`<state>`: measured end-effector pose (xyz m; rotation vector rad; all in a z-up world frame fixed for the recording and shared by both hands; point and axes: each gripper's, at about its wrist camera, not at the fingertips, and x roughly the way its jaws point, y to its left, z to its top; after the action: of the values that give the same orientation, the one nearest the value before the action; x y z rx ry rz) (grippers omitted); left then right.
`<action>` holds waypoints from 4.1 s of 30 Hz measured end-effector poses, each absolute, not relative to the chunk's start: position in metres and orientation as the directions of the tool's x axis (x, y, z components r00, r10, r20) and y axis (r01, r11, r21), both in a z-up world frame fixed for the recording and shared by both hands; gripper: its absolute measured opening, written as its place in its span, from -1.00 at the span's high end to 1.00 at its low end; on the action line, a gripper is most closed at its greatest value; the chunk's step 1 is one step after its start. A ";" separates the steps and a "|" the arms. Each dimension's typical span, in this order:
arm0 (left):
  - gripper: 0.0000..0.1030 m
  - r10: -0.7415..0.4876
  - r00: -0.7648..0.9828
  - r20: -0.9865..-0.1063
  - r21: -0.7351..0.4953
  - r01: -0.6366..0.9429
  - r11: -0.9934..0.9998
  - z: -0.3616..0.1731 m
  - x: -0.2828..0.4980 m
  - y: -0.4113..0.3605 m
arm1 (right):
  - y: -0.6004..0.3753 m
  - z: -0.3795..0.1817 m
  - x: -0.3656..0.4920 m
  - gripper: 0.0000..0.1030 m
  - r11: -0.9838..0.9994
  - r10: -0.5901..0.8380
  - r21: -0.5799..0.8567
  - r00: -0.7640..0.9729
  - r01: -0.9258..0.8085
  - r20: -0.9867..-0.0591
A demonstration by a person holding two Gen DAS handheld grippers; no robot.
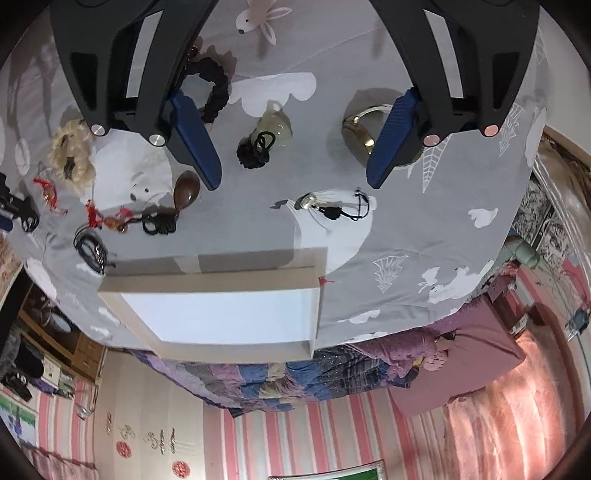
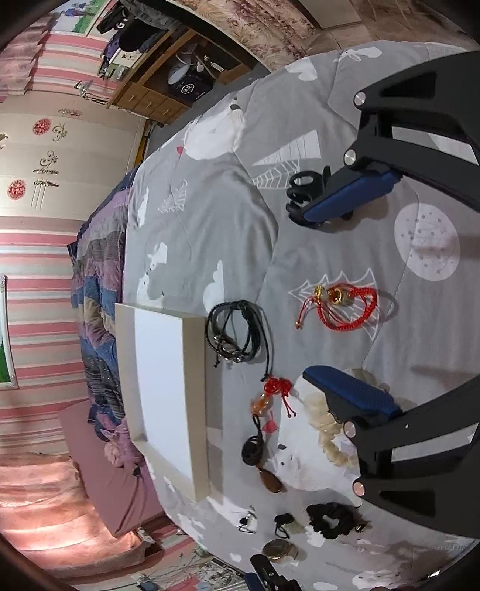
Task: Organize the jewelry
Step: 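Reach the left tool to the jade pendant while the right tool approaches the red-cord charm, then close the left tool on the jade pendant while the right tool grasps the red-cord charm, then carry the jade pendant and red-cord charm over the white tray with both tools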
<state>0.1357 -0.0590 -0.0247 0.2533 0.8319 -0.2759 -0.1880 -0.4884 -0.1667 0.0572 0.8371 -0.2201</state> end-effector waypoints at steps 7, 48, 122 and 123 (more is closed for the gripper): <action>-0.16 -0.128 0.569 -0.812 0.101 0.354 0.930 -0.054 0.157 -0.065 | -0.482 -0.180 -0.176 -0.57 0.980 -0.183 -0.093 0.619 0.175 -0.764; 0.55 -0.223 0.443 -0.868 0.000 0.451 0.893 -0.087 0.164 -0.074 | -0.499 -0.218 -0.173 0.22 0.981 -0.102 0.010 0.561 0.194 -0.821; 0.58 -0.138 0.464 -0.875 -0.003 0.281 0.960 -0.073 0.476 -0.197 | -0.495 -0.192 0.192 0.77 0.973 -0.079 0.055 0.543 0.225 -0.836; 0.58 -0.128 0.463 -0.877 0.008 0.281 0.960 -0.074 0.477 -0.199 | -0.494 -0.193 0.193 0.77 0.973 -0.084 0.048 0.540 0.225 -0.838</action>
<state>0.4772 -0.1987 -0.0742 0.1592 1.0613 -0.2528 0.1932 -0.4943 -0.1926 0.1569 0.9846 -0.1846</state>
